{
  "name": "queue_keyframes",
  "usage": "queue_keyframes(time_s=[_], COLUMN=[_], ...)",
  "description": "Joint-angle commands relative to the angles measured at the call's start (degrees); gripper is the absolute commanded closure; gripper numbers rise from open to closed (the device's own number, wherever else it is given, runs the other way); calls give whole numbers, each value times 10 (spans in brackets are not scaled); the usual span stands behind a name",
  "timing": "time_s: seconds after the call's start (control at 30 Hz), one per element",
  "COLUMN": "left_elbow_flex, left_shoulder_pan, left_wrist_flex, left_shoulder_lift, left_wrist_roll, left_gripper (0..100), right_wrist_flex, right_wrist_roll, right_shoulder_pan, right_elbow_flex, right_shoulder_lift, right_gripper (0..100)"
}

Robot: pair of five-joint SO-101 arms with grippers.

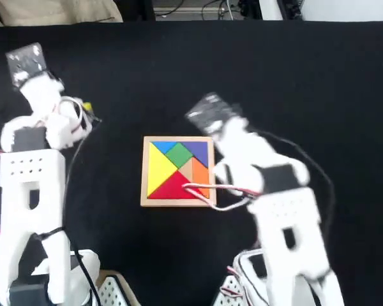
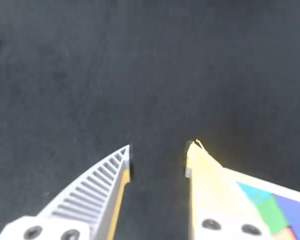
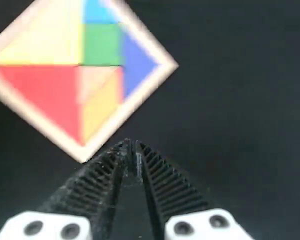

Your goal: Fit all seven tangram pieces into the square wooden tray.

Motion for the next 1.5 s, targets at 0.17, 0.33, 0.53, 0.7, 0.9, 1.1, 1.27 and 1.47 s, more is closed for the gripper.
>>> queue_keyframes(time_s=[0.17,0.33,0.53,0.7,0.9,1.1,1.27,1.47], left_elbow_flex=[-217,-315,-415,-399,-342,-109,145,341], left_shoulder_pan=[-7,-11,-5,-5,-4,-7,-6,-6], left_wrist_flex=[204,285,356,355,347,243,149,84], left_shoulder_lift=[-8,-9,-35,-94,-210,-388,-576,-782], left_wrist_roll=[2,1,-113,-236,-225,-218,-207,-167], left_gripper=[809,809,809,809,809,809,809,809], right_wrist_flex=[4,4,5,-1,-26,-11,27,-6], right_wrist_roll=[-42,-42,-40,-39,-42,-42,-42,-40], right_shoulder_pan=[46,49,49,49,49,49,48,47], right_elbow_flex=[-53,-41,-38,-41,-73,-90,-88,-13], right_shoulder_lift=[-218,-264,-281,-278,-282,-282,-309,-387], right_gripper=[987,987,987,987,987,987,987,987])
